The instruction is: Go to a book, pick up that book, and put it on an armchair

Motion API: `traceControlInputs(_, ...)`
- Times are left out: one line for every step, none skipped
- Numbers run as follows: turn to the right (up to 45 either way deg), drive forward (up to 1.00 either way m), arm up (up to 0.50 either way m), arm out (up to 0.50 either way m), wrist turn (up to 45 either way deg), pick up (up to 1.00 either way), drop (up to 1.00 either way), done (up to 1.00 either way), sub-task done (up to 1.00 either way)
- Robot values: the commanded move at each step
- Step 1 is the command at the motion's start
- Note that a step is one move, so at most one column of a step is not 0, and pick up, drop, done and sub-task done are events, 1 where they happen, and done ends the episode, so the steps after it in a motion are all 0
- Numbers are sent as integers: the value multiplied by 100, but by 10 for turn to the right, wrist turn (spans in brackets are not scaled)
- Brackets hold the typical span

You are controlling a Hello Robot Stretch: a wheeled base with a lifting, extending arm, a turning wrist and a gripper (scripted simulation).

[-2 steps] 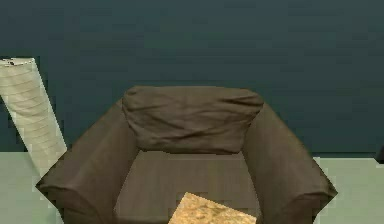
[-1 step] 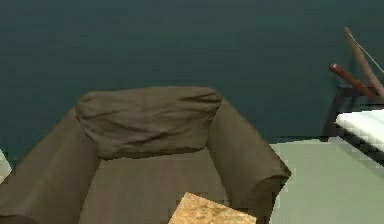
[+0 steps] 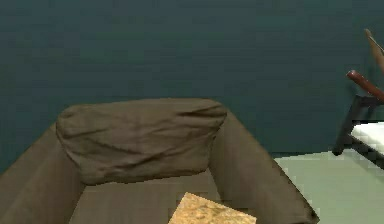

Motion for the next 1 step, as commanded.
traceControlInputs(-450, 0, 0, 0, 0, 0, 0, 0, 0)
